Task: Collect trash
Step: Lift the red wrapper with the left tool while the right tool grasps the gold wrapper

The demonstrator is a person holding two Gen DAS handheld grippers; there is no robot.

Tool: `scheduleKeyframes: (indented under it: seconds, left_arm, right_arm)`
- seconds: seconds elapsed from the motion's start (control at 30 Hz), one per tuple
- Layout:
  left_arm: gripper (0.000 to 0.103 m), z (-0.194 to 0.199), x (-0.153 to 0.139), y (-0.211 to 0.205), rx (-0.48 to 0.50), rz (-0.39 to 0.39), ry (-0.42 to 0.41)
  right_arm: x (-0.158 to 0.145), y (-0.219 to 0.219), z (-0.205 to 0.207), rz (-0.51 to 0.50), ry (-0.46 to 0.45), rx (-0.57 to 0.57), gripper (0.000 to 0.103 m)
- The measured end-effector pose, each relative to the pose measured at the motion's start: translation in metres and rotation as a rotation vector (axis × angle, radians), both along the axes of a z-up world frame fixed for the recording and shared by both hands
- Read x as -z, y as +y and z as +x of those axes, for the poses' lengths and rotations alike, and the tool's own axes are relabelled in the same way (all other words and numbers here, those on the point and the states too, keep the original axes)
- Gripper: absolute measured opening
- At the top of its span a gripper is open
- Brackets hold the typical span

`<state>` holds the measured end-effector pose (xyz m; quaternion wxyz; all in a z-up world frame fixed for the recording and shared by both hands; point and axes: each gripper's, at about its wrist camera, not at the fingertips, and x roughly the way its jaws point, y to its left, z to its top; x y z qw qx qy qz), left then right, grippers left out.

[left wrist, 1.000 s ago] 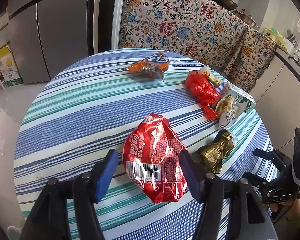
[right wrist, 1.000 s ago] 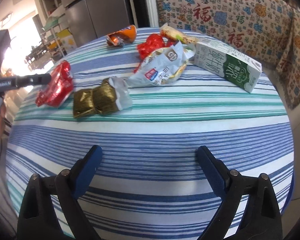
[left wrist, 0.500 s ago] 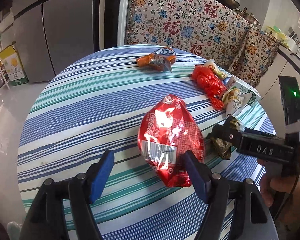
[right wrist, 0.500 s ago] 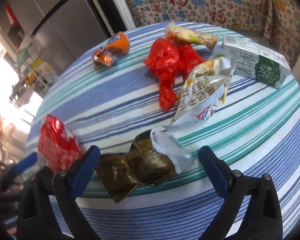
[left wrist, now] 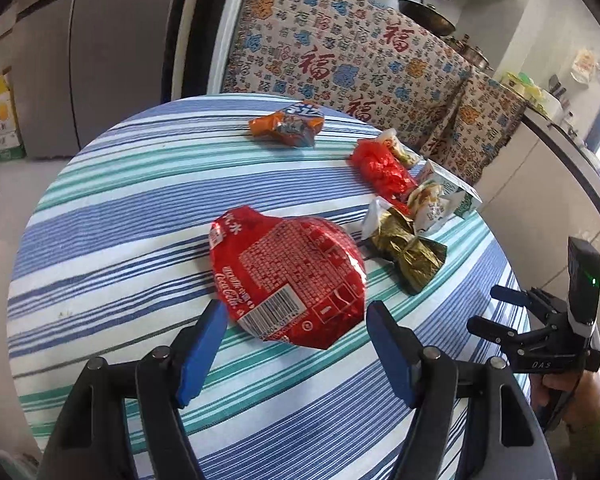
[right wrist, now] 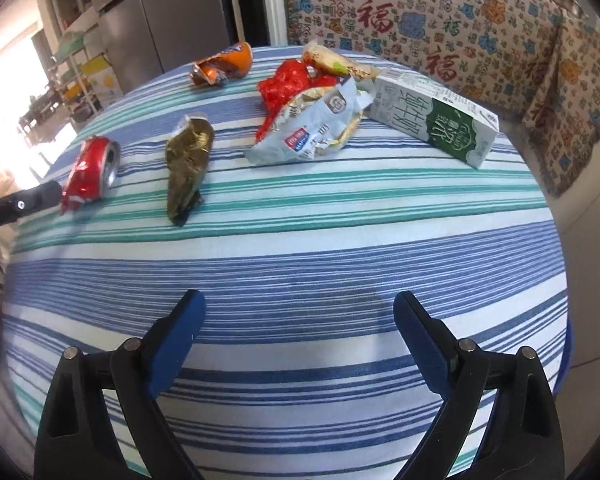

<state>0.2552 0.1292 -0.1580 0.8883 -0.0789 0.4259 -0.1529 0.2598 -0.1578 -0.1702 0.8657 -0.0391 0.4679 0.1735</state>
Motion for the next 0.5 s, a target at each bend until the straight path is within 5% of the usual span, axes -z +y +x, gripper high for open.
scheduleKeyframes:
  seconds: [0.1,0.3,0.4,0.5]
  left_arm:
    - [0.074,0.008,-0.009,0.009,-0.028,0.054,-0.028]
    - [0.077,0.06,0.009,0.043,-0.062,-0.129,0.061]
    - [0.077,0.067,0.018,0.033,0.03,-0.208,0.106]
    - [0.075,0.044,0.01,0.012,0.147,-0.155,0.064]
  right_arm:
    - [-0.007,0.011,0.0,0.038,-0.027,-0.047,0.095]
    - [-0.011,0.027,0.008,0.094,-0.023,-0.067,0.095]
    - [-0.015,0.028,0.011,0.107,-0.025,-0.065,0.095]
    - [-0.018,0.026,0.011,0.089,-0.038,-0.08,0.095]
